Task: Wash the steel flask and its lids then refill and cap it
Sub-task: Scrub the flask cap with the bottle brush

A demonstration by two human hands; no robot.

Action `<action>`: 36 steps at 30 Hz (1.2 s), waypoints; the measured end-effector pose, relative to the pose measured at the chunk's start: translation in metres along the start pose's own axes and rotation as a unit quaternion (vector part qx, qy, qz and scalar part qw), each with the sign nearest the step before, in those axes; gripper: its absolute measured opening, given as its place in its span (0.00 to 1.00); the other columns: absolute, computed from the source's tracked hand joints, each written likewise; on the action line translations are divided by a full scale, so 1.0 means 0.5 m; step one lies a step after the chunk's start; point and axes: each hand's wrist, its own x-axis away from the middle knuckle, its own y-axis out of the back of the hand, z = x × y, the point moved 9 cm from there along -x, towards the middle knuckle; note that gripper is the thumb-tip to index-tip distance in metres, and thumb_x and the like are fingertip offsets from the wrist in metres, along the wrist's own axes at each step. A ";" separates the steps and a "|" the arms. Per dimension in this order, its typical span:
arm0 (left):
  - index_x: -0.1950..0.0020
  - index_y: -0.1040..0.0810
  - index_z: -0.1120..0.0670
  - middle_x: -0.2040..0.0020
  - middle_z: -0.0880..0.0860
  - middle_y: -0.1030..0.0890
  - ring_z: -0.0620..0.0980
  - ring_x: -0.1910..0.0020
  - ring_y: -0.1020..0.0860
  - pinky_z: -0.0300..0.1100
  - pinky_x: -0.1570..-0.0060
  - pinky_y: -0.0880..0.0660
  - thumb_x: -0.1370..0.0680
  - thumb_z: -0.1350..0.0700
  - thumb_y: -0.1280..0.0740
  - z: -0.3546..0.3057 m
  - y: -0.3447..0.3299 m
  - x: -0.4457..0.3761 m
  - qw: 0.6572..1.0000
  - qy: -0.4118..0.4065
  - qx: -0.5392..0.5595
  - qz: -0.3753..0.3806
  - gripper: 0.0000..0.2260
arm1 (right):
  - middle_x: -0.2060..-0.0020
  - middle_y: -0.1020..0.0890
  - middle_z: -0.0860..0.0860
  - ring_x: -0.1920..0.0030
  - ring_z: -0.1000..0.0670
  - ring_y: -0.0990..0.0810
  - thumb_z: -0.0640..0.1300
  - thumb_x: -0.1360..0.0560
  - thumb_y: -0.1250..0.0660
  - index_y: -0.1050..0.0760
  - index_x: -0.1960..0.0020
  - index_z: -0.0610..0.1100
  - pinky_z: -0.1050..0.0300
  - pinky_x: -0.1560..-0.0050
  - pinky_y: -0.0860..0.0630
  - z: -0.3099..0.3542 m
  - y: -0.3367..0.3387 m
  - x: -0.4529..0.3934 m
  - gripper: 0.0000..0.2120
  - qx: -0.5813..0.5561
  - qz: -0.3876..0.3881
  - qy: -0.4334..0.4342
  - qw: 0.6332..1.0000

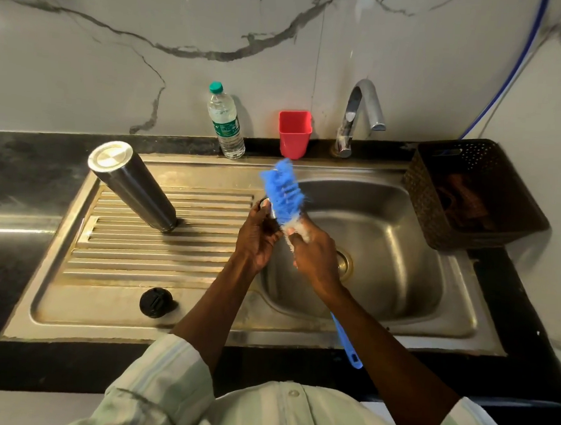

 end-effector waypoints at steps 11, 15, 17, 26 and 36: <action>0.44 0.23 0.59 0.49 0.60 0.19 0.56 0.54 0.19 0.48 0.50 0.21 0.19 0.57 0.36 -0.005 0.024 -0.010 0.999 0.021 0.029 -0.036 0.07 | 0.55 0.17 0.54 0.62 0.51 0.18 0.48 0.22 0.34 0.27 0.32 0.59 0.53 0.63 0.18 -0.024 0.013 0.002 0.19 -0.080 -0.011 -0.062 0.995; 0.40 0.23 0.56 0.43 0.61 0.19 0.59 0.49 0.18 0.50 0.53 0.19 0.18 0.57 0.39 -0.001 0.018 -0.012 0.999 0.018 0.028 -0.007 0.09 | 0.57 0.18 0.51 0.65 0.51 0.20 0.45 0.21 0.35 0.26 0.32 0.57 0.53 0.68 0.18 -0.043 0.028 -0.007 0.19 -0.107 -0.014 -0.103 0.989; 0.35 0.24 0.58 0.39 0.62 0.20 0.59 0.47 0.19 0.52 0.49 0.20 0.17 0.55 0.40 -0.004 0.015 -0.014 0.999 0.010 0.029 -0.014 0.13 | 0.56 0.18 0.54 0.63 0.52 0.19 0.45 0.21 0.35 0.28 0.30 0.58 0.54 0.68 0.18 -0.032 0.026 -0.002 0.20 -0.095 -0.007 -0.080 0.992; 0.34 0.23 0.57 0.47 0.54 0.15 0.51 0.50 0.17 0.43 0.55 0.19 0.21 0.58 0.32 -0.004 -0.007 -0.001 0.995 0.014 -0.102 0.013 0.15 | 0.55 0.17 0.54 0.59 0.50 0.18 0.48 0.22 0.35 0.28 0.32 0.60 0.52 0.66 0.17 -0.037 0.005 0.009 0.20 -0.096 0.010 -0.107 0.990; 0.41 0.21 0.58 0.48 0.58 0.16 0.54 0.53 0.17 0.48 0.52 0.18 0.18 0.50 0.35 -0.023 0.015 -0.021 0.999 -0.001 -0.003 -0.044 0.13 | 0.51 0.16 0.51 0.57 0.45 0.17 0.51 0.23 0.36 0.31 0.30 0.61 0.46 0.56 0.18 -0.006 0.003 0.004 0.22 0.029 0.053 -0.022 0.998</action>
